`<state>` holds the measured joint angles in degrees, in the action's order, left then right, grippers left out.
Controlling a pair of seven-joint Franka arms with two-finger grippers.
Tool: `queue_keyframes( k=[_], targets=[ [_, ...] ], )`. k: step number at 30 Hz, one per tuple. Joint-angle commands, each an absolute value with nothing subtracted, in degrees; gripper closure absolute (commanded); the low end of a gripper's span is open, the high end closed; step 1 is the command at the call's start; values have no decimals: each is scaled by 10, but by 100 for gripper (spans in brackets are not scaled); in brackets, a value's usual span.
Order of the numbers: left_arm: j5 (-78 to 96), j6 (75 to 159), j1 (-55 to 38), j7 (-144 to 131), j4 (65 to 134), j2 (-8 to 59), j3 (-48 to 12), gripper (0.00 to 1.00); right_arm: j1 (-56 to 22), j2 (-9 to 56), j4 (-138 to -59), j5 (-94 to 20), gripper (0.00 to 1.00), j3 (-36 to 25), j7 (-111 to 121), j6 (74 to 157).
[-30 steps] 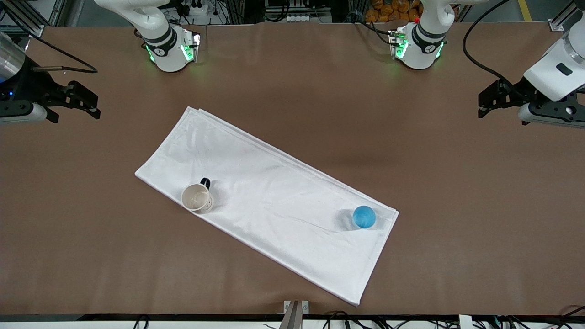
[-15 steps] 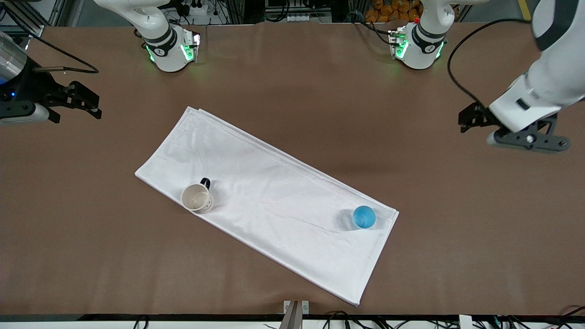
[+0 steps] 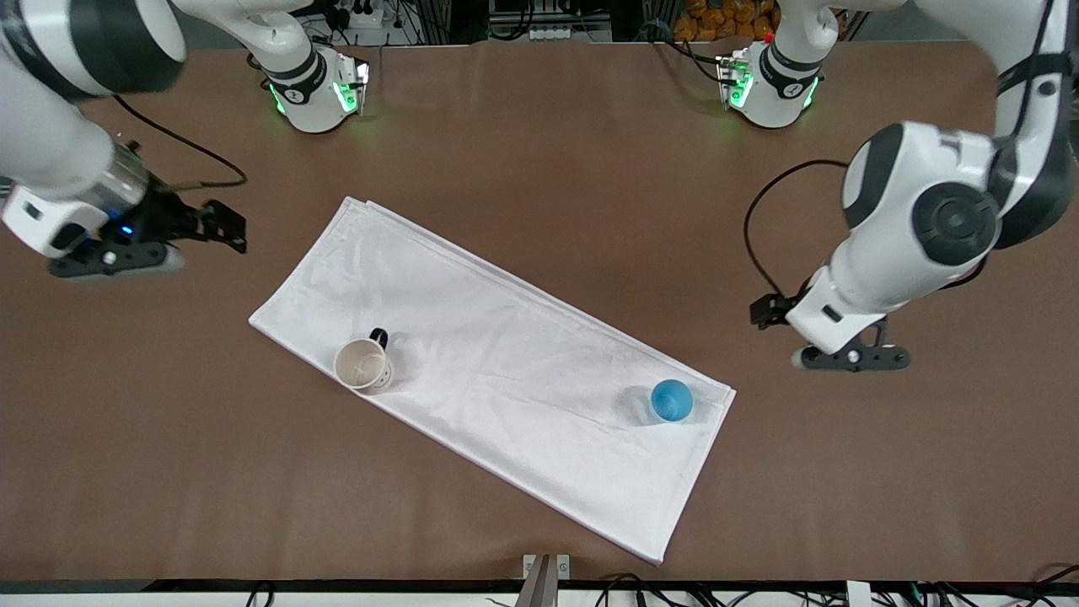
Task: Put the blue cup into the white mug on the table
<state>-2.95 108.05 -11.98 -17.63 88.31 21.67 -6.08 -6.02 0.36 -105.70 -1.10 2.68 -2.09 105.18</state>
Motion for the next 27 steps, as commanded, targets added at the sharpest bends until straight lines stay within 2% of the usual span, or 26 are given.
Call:
queue_keyframes(
  k=[1,11,16,20,27],
  targets=[
    [-8,1137,-122,-224,858,263,-61,0,-71,26,-1119,-12,0,49,-108,1141],
    [57,1269,-134,-271,858,342,-61,0,-103,127,-1125,14,0,56,-133,1224],
    [61,1328,-151,-295,858,381,-60,0,-122,155,-1143,15,0,56,-192,1277],
    [60,1345,-159,-298,858,397,-60,0,-129,176,-1158,16,0,56,-197,1323],
    [58,1355,-156,-290,858,410,-58,0,-140,204,-1159,39,0,56,-200,1349]
  ],
)
